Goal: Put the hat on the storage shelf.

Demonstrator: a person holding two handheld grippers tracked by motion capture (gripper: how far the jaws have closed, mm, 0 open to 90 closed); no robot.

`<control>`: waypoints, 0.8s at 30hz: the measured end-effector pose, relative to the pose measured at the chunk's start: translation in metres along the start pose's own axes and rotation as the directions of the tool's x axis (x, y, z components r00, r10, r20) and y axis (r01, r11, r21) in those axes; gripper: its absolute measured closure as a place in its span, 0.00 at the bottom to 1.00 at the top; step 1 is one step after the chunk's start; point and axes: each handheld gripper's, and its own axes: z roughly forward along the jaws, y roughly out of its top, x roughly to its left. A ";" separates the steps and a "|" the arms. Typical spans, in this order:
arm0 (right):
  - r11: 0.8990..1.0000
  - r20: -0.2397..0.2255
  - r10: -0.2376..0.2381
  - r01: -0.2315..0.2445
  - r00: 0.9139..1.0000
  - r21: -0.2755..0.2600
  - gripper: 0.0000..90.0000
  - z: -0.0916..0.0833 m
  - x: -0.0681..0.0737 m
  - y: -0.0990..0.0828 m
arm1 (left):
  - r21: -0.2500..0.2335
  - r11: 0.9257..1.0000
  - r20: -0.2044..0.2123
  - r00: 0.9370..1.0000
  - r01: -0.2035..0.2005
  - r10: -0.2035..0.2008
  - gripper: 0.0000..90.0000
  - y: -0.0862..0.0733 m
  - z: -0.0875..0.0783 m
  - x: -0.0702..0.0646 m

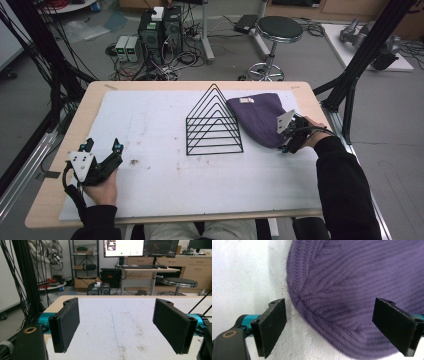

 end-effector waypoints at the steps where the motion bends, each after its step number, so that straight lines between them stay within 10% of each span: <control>1: 1.000 -0.010 -0.014 0.014 1.000 -0.004 0.13 0.002 0.000 0.000 | 0.000 1.000 0.002 1.000 -0.001 0.001 0.24 0.000 0.000 0.000; 7: 0.999 -0.041 -0.046 0.046 0.998 0.004 0.14 0.013 -0.004 0.001 | 0.008 1.000 0.009 1.000 -0.005 0.004 0.24 0.000 0.000 -0.001; 17: 0.997 -0.171 0.045 -0.054 0.984 -0.052 0.34 0.013 -0.015 -0.012 | 0.014 1.000 0.028 1.000 0.000 0.000 0.25 -0.001 0.002 -0.004; 24: 0.988 -0.153 0.120 -0.133 0.981 -0.079 0.67 0.010 -0.019 -0.014 | 0.013 1.000 0.029 1.000 0.003 -0.003 0.25 -0.001 0.002 -0.004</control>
